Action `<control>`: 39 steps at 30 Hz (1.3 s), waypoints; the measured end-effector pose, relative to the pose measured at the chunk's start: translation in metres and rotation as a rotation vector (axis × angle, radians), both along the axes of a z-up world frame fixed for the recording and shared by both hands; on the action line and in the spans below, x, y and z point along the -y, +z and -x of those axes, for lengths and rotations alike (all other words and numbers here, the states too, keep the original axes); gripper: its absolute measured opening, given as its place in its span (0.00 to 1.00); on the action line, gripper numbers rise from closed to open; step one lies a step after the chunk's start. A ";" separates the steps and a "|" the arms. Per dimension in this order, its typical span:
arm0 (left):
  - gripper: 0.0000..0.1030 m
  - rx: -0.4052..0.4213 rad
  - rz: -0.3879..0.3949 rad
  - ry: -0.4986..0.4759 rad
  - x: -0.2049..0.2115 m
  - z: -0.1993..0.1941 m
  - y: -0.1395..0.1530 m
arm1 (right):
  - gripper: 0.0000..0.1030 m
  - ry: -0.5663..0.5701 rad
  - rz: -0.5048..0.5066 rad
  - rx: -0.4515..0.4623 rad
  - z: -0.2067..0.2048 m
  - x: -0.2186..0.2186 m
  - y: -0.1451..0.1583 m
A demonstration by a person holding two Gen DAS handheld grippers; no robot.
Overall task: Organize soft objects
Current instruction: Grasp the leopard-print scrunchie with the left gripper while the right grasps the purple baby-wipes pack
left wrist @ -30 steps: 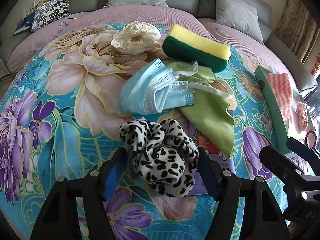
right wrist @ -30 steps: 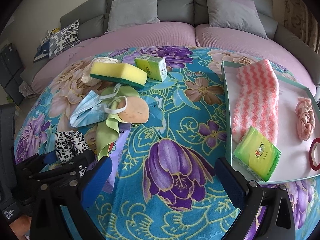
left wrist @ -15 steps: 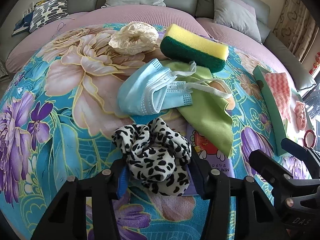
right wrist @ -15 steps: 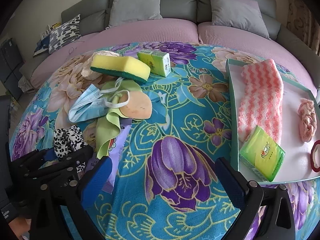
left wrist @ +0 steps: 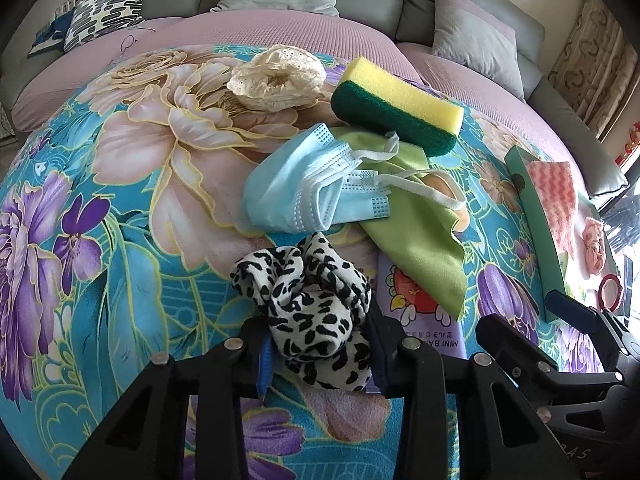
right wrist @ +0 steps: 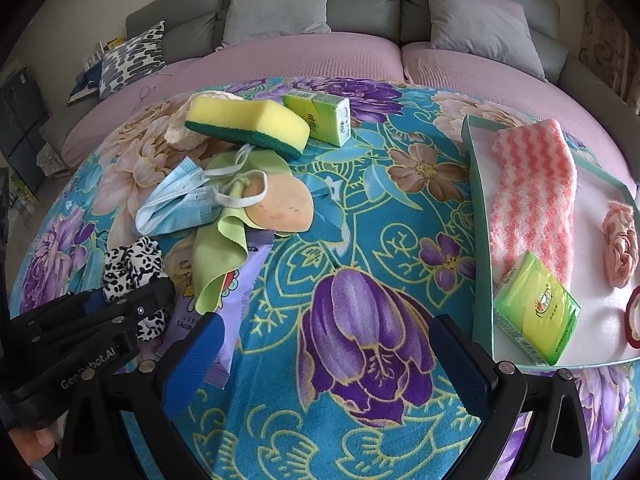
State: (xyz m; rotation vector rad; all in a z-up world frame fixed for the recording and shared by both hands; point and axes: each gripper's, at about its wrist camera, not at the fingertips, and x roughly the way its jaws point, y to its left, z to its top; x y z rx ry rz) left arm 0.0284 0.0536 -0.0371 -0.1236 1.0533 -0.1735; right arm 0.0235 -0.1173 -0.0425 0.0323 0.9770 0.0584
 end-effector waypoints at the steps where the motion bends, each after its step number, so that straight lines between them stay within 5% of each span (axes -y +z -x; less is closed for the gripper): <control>1: 0.38 0.000 0.000 0.000 0.000 0.000 0.001 | 1.00 0.002 0.001 -0.001 0.000 0.000 0.000; 18: 0.32 0.075 0.005 0.075 -0.025 0.009 0.028 | 1.00 -0.013 -0.005 0.024 -0.003 0.001 0.003; 29: 0.32 0.094 0.002 0.155 -0.051 0.011 0.035 | 1.00 0.079 -0.035 -0.009 -0.008 -0.031 -0.010; 39: 0.32 0.078 -0.012 0.208 -0.069 0.011 0.029 | 1.00 0.058 0.040 -0.018 -0.020 -0.061 -0.023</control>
